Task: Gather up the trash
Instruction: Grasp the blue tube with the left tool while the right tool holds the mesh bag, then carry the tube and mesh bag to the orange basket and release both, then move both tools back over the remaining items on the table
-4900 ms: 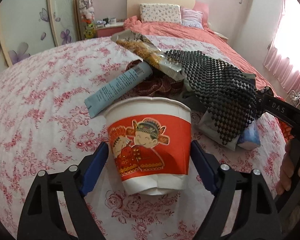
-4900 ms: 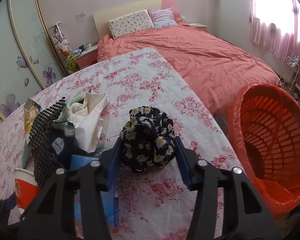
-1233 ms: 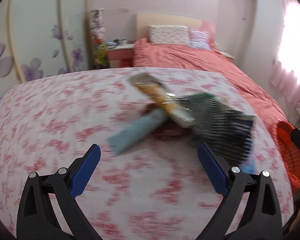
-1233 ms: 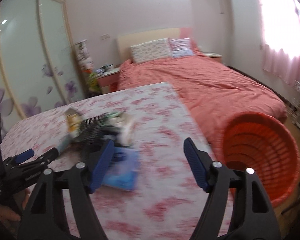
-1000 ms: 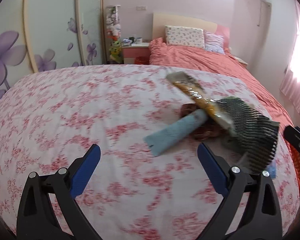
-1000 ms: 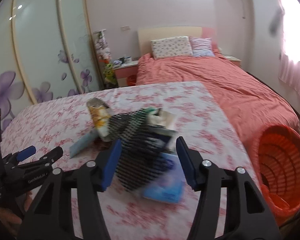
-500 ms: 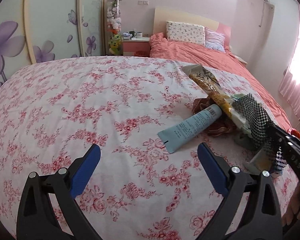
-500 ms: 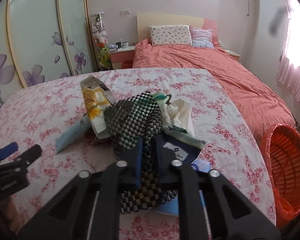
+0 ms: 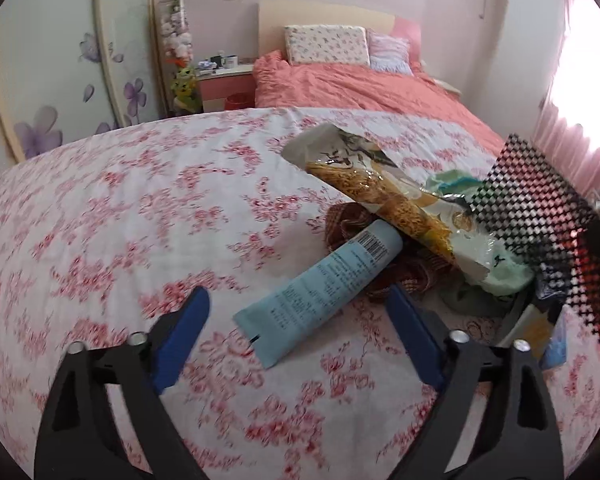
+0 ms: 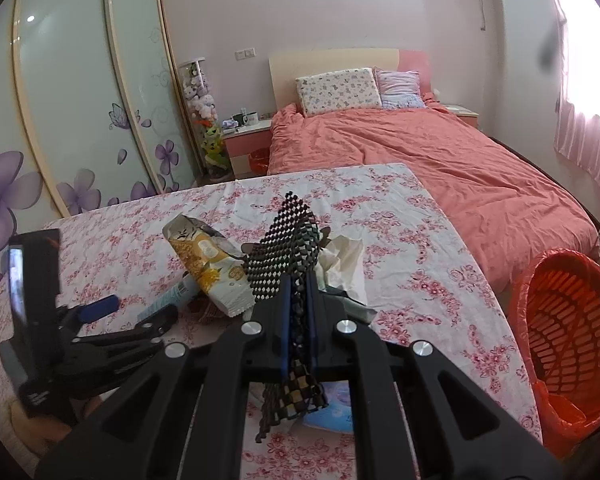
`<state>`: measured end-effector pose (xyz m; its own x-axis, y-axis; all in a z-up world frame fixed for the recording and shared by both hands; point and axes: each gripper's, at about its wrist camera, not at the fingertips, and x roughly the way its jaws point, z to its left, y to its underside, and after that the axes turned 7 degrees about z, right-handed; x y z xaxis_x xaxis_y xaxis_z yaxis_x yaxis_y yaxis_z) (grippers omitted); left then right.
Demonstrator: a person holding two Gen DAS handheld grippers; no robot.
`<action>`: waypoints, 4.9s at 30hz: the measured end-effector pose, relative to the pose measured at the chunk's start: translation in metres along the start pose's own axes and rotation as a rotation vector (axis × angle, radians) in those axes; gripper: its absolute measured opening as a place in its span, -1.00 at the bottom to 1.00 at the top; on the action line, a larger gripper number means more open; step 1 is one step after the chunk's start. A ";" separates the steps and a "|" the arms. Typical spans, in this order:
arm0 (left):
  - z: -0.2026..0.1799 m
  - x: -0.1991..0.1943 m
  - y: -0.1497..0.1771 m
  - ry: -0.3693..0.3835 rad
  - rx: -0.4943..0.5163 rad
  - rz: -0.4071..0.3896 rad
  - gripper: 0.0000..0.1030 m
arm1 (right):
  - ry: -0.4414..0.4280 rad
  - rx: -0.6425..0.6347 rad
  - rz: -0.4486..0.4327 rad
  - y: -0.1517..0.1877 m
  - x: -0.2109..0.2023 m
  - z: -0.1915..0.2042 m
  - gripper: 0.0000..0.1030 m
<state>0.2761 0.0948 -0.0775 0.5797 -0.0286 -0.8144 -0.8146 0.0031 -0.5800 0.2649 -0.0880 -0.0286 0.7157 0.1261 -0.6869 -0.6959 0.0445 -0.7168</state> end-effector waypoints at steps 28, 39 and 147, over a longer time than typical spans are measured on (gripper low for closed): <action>0.040 0.013 -0.002 -0.032 -0.016 0.091 -0.07 | -0.020 0.047 0.036 0.009 0.013 -0.008 -0.84; 0.052 0.015 -0.007 -0.021 -0.061 0.070 -0.45 | -0.055 0.095 0.032 0.005 0.014 -0.023 -0.84; -0.252 -0.073 0.003 0.232 0.332 -0.101 0.35 | 0.297 0.417 -0.211 0.068 -0.115 -0.285 0.28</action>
<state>0.2264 -0.1553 -0.0139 0.6054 -0.2700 -0.7487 -0.6816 0.3099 -0.6628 0.1524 -0.3823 -0.0324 0.7862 -0.2098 -0.5813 -0.4574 0.4349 -0.7757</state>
